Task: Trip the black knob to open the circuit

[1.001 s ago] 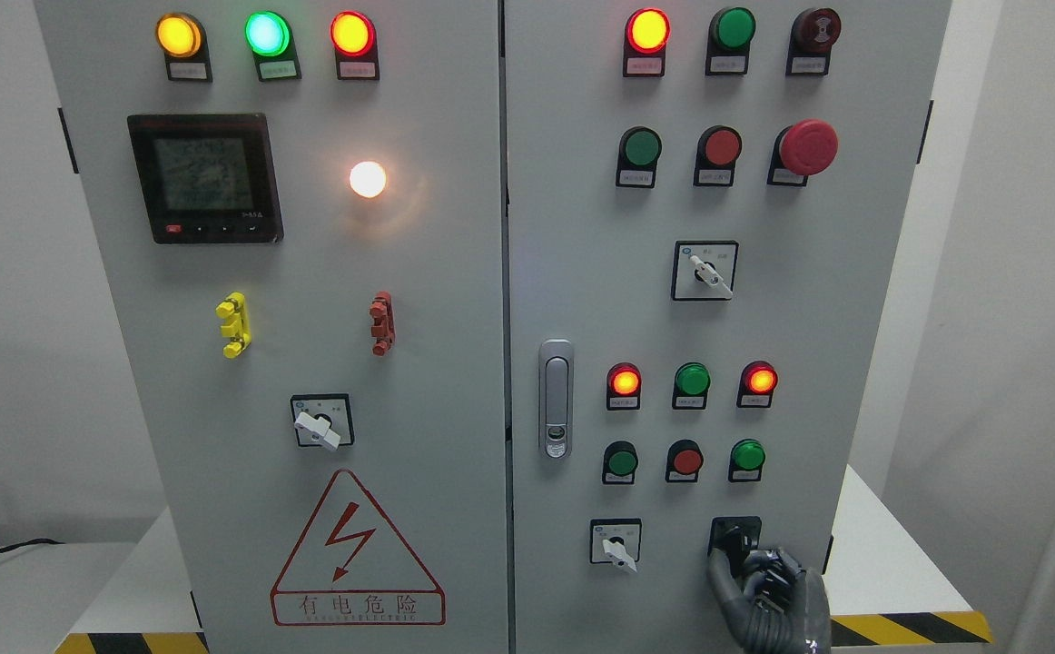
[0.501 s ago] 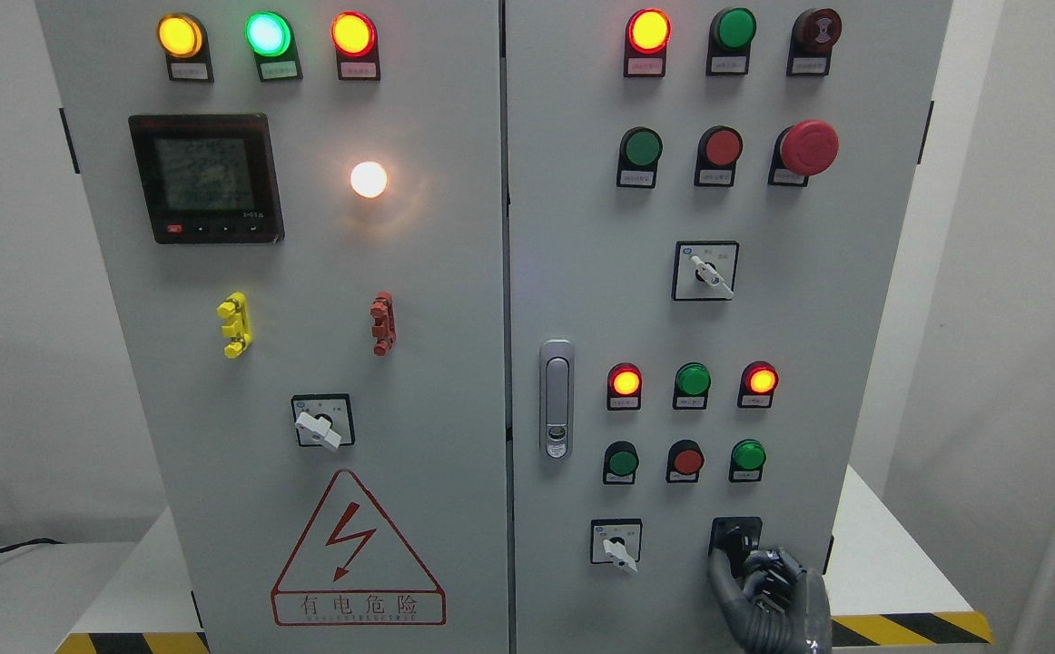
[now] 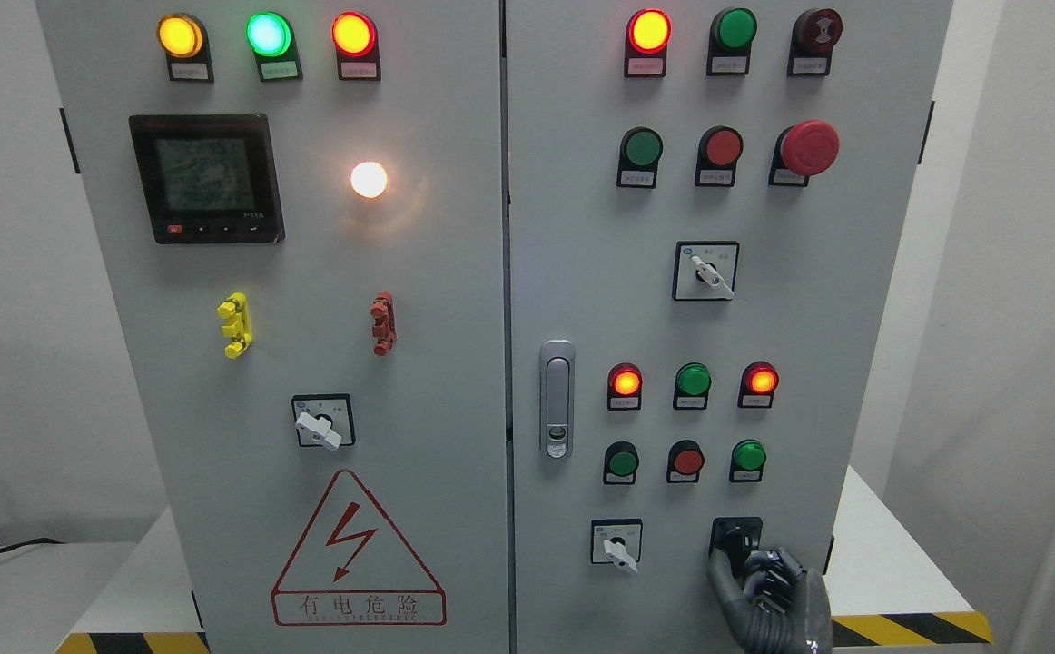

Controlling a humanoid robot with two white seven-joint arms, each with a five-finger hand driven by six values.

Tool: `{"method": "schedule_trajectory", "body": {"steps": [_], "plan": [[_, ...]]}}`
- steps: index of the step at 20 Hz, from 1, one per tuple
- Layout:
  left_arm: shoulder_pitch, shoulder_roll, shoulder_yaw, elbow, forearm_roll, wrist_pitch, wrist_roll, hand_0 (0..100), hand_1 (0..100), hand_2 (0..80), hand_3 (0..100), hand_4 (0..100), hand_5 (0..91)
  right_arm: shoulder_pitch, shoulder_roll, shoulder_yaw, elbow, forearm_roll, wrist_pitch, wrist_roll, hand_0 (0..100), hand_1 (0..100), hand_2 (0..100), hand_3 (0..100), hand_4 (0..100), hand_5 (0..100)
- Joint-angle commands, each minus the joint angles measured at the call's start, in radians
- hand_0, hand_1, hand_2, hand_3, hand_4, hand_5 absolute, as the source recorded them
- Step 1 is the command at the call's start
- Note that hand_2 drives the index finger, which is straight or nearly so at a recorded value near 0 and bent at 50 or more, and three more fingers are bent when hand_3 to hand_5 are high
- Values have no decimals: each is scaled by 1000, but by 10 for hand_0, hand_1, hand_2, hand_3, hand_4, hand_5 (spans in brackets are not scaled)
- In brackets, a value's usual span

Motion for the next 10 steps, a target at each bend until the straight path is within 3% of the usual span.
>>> {"method": "schedule_trajectory", "body": {"steps": [1, 10], "plan": [[0, 0, 0, 0, -31, 0, 0, 120, 389, 0, 0, 0, 0, 0, -1, 0, 3, 22, -9, 42, 423, 853, 546, 911, 880, 981], [0, 0, 0, 0, -31, 0, 0, 120, 389, 0, 0, 0, 0, 3, -4, 0, 4, 22, -12, 42, 393, 844, 546, 908, 880, 979]]}}
